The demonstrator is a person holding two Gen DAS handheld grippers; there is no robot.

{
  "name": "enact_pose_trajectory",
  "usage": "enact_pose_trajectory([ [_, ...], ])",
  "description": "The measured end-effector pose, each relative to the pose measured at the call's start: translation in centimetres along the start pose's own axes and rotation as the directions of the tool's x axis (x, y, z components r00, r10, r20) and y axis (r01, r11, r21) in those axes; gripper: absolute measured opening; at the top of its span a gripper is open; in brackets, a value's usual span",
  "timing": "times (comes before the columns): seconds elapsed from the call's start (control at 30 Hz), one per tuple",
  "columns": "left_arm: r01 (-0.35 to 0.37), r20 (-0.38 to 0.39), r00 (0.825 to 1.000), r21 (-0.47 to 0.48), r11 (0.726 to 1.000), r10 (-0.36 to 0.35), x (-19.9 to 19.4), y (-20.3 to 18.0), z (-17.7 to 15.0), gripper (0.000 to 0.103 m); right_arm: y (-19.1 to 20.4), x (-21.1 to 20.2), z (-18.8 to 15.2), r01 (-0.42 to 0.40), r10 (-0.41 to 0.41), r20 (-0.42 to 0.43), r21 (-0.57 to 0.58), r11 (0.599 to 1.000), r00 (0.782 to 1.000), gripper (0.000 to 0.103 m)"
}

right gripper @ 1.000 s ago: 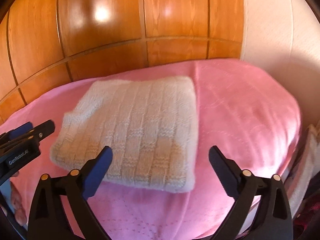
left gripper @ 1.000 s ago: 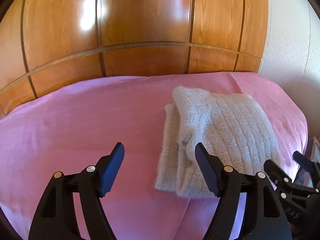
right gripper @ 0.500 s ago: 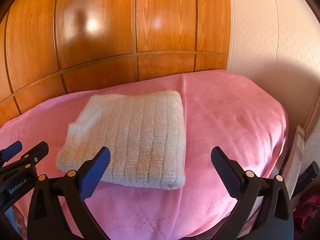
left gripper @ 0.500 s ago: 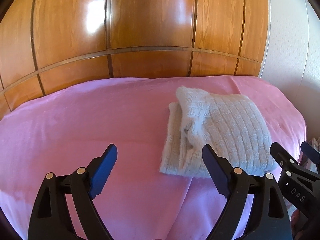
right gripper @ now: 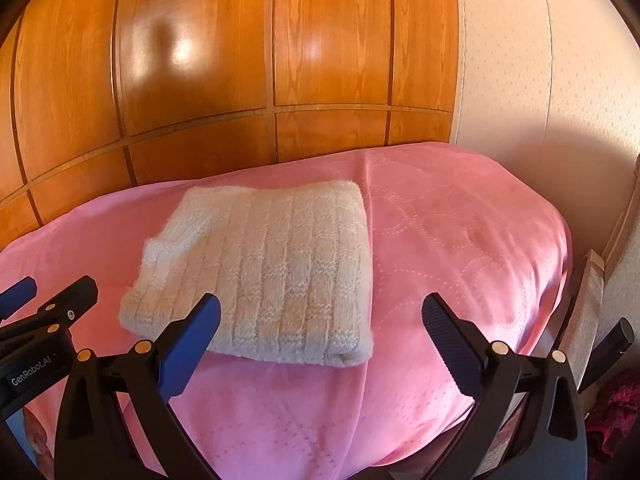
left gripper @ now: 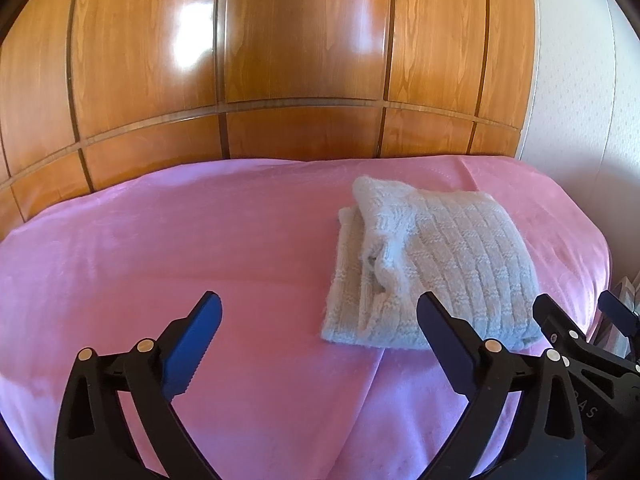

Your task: Fold small clothes

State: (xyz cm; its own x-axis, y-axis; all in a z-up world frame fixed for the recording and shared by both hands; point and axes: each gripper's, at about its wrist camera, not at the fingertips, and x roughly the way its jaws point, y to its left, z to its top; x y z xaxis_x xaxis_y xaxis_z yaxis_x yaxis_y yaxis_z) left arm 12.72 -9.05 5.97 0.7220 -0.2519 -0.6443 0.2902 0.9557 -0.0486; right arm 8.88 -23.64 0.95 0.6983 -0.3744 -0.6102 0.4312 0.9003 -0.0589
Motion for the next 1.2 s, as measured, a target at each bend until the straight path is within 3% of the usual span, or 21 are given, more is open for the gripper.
enact_pose_trajectory([
  [1.2,0.021,0.015,1.0,-0.045,0.999,-0.02,-0.78,0.49,0.03,0.098,0.07,-0.02,0.26,-0.002,0.002,-0.004,0.022,1.0,1.0,0.101],
])
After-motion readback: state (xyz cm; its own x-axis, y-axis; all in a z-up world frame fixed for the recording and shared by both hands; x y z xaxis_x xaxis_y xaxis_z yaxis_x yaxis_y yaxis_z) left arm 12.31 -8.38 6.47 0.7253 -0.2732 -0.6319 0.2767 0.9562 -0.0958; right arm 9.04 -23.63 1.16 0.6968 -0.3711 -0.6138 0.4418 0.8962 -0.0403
